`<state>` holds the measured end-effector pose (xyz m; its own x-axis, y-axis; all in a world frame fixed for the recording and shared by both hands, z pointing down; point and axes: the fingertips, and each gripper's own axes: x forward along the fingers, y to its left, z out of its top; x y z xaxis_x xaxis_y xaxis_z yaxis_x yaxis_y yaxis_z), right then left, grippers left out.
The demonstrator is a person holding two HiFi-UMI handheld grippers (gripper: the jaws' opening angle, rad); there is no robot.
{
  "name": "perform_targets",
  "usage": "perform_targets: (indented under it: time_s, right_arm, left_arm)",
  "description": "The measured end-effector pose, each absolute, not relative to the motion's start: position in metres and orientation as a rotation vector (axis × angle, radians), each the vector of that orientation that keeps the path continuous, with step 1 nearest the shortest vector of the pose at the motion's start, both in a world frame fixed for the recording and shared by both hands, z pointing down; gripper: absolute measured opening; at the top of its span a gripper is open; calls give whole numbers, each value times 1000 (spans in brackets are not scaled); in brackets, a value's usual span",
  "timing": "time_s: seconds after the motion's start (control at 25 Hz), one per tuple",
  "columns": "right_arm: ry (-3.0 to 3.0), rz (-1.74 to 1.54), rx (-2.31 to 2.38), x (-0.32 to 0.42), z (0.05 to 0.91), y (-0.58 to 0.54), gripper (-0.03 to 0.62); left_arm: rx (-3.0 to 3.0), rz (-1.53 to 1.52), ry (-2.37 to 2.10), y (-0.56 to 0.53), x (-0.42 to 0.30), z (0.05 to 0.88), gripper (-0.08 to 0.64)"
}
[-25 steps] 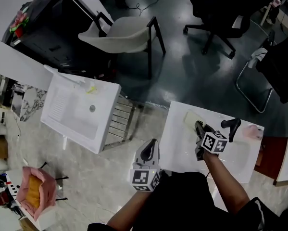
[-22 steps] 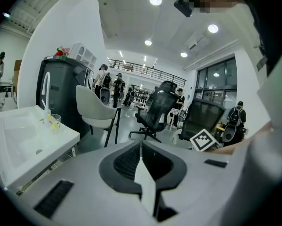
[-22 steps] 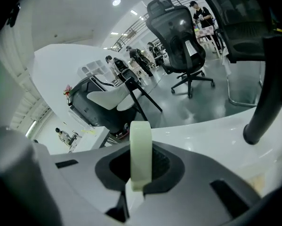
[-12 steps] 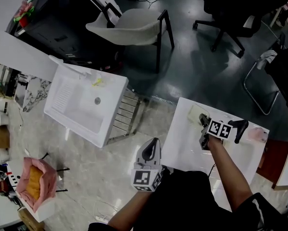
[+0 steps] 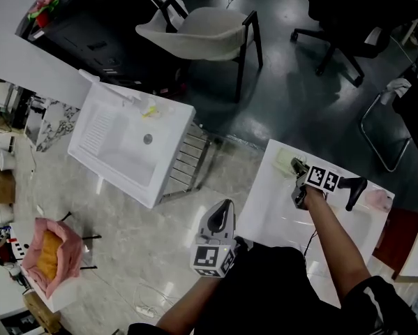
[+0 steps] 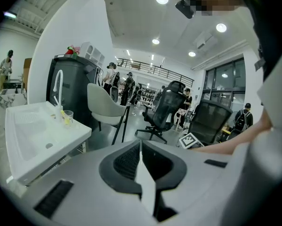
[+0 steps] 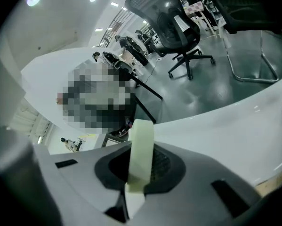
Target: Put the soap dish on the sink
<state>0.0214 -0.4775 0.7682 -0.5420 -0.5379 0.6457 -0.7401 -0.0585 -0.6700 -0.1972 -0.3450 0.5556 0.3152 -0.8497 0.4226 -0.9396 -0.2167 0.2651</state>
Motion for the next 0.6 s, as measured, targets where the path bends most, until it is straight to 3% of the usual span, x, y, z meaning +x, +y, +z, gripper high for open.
perform_targets:
  time_s: [0.6]
  right_arm:
    - [-1988, 1685, 1338, 12, 793, -487, 105]
  left_arm:
    - [2068, 229, -1594, -332, -212, 558, 18]
